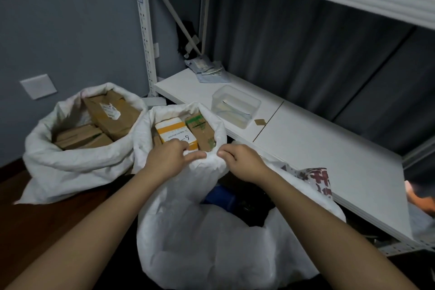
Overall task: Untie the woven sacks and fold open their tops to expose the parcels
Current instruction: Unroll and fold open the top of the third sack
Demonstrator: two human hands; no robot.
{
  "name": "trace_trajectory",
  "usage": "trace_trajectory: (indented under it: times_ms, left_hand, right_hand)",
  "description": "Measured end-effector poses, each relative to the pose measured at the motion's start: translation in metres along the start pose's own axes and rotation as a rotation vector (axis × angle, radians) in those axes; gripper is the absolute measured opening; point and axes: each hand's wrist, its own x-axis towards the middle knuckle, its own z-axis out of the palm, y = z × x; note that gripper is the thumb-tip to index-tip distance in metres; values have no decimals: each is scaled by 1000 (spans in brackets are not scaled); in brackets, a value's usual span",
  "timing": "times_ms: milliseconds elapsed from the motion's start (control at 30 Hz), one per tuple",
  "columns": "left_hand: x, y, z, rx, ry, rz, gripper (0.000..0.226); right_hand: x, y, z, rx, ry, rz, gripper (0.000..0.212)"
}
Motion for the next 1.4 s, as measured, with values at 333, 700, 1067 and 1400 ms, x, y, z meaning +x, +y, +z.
trace_trajectory:
  times_ms: [333,700,1067,1400]
  left_hand:
    - [-21,-19,0,-960,-208,-195,23]
    - [-37,-1,21,352,-52,206,67]
    - [-28,5,34,-644,-253,-21,28]
    - [-11,51,52,-435,-284,-58,26]
  right_hand:
    - [5,15,-12,56,115,38,20]
    - [18,31,-10,335,-174,242,28]
    - [4,20,6,84,-273,32,29]
    - [-44,36,4,-3,421,4,16]
